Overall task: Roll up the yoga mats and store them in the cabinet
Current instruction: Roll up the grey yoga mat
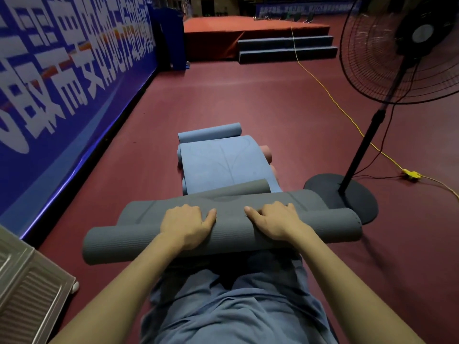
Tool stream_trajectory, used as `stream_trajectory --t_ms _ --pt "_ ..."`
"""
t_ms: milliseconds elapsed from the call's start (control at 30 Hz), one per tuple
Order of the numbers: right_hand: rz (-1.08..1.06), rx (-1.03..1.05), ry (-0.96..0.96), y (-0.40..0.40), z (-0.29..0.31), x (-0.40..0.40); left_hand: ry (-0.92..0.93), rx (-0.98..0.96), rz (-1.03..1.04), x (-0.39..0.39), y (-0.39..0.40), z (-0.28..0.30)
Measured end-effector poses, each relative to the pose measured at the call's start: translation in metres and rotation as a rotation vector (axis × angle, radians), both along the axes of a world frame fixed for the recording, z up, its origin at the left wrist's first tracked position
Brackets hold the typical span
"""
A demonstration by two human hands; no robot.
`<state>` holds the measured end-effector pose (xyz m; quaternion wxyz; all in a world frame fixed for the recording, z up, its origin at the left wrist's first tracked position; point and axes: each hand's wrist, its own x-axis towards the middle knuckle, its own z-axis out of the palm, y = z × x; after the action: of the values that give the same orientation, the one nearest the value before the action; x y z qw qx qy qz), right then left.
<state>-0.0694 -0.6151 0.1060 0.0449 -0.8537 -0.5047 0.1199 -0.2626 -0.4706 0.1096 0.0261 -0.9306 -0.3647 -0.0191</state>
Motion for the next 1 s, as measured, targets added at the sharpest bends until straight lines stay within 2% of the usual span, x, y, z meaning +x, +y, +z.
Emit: stream_trajectory --t_ms 100,367,467,600,800,900,1000 --pt "0.035 0.058 -0.05 -0.021 -0.003 -0.018 0.016 -0.027 0.011 -0.012 -0.013 0.001" --pt "0.057 0.086 -0.004 -0.065 -0.015 -0.052 0.081 -0.044 0.036 -0.04 -0.05 0.001" --pt "0.022 0.183 -0.122 -0.071 -0.022 -0.058 0.03 -0.031 0.05 -0.045 -0.055 -0.006" --pt "-0.071 0.333 -0.246 -0.058 -0.036 -0.059 -0.012 -0.036 0.107 -0.041 -0.043 -0.013" --pt "-0.126 0.626 -0.234 -0.05 -0.038 -0.054 -0.026 -0.106 0.102 -0.027 -0.022 -0.018" --pt "-0.162 0.663 -0.217 -0.048 -0.037 -0.055 0.038 -0.184 0.098 -0.019 -0.004 -0.016" --pt "-0.172 0.604 -0.175 -0.048 -0.038 -0.055 0.066 -0.234 0.124 -0.009 0.01 -0.012"
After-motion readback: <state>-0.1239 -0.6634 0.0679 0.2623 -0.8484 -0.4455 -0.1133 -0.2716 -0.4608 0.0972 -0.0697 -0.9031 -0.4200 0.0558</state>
